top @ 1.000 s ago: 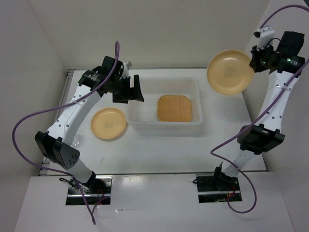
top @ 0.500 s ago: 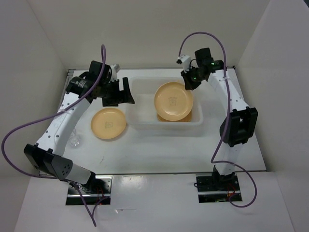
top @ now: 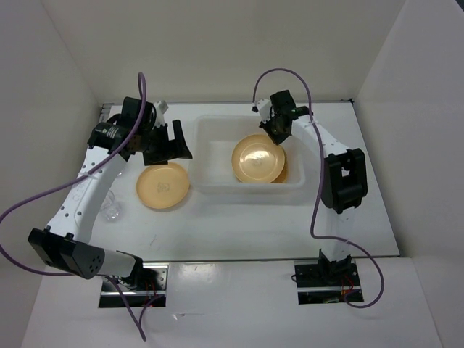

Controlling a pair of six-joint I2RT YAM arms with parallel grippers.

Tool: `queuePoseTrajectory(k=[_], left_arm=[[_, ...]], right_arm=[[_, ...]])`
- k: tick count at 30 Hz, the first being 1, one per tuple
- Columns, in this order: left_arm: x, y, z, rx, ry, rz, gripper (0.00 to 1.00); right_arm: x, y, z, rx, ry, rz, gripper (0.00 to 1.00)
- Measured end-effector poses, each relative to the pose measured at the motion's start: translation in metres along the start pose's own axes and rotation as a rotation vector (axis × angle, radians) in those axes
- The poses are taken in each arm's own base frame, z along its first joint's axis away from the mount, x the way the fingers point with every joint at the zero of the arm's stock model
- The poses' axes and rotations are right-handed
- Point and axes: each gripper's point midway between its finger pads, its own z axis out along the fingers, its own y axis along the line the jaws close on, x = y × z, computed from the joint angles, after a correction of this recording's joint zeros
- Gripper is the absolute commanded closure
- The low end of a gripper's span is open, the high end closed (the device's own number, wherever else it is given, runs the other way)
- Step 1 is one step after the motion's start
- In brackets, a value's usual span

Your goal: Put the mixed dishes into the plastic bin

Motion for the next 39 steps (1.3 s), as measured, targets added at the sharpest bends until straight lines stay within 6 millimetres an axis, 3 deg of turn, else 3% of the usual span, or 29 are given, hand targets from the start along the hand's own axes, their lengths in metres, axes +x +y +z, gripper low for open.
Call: queuePoseTrajectory(k=[1,4,5,6,8,9,12,16,18,21,23,25,27,33,35,39], left_arm=[[0.0,0.0,0.0,0.0,-0.001,0.0,0.06],[0.0,0.0,0.0,0.0,0.0,-0.001,0.06],[0.0,0.0,0.0,-0.001,0.0,-0.001,0.06],[0.0,0.0,0.0,-0.001,0.0,-0.001,0.06],[0.001,0.002,0.002,-0.003,0.002,-0.002,0.06],[0.003,0.003,0.003,-0.007,0.007,-0.005,0.06],[0.012,0.015,0.008,-0.038,0.029,-0.019,0.06],[0.023,0.031,0.003,-0.083,0.024,-0.045,0.0],[0.029,0.037,-0.002,-0.1,0.01,-0.07,0.0],[0.045,0.052,-0.009,-0.126,-0.015,-0.133,0.0],[0.058,0.064,-0.011,-0.147,-0.025,-0.196,0.0],[0.069,0.076,-0.008,-0.164,-0.035,-0.252,0.0],[0.085,0.089,0.001,-0.187,-0.025,-0.324,0.0],[0.122,0.121,0.031,-0.259,-0.015,-0.526,0.0],[0.126,0.129,0.036,-0.289,-0.037,-0.59,0.0],[0.117,0.143,0.044,-0.332,-0.115,-0.687,0.0]], right_arm=[[-0.001,-0.002,0.004,0.015,0.0,-0.001,1.0],[-0.001,-0.01,0.009,0.065,0.006,0.0,0.81],[-0.001,-0.014,0.01,0.087,0.009,0.001,0.69],[-0.001,-0.017,0.011,0.108,0.011,0.006,0.49],[0.0,-0.024,0.012,0.149,0.017,0.008,0.3],[0.002,-0.027,0.013,0.165,0.022,0.008,0.15],[0.007,-0.033,0.012,0.211,0.033,0.009,0.02],[0.001,-0.036,-0.014,0.236,-0.008,0.019,0.02],[-0.011,-0.038,-0.047,0.238,-0.083,0.036,0.02],[-0.021,-0.033,-0.113,0.229,-0.221,0.057,0.02],[-0.011,-0.029,-0.152,0.232,-0.293,0.076,0.02],[0.008,-0.024,-0.173,0.232,-0.327,0.098,0.02],[0.042,-0.013,-0.173,0.22,-0.293,0.138,0.02],[0.132,0.014,-0.141,0.113,-0.149,0.361,0.02],[0.148,0.014,-0.144,0.119,-0.13,0.43,0.02],[0.144,0.003,-0.165,0.184,-0.198,0.47,0.02]])
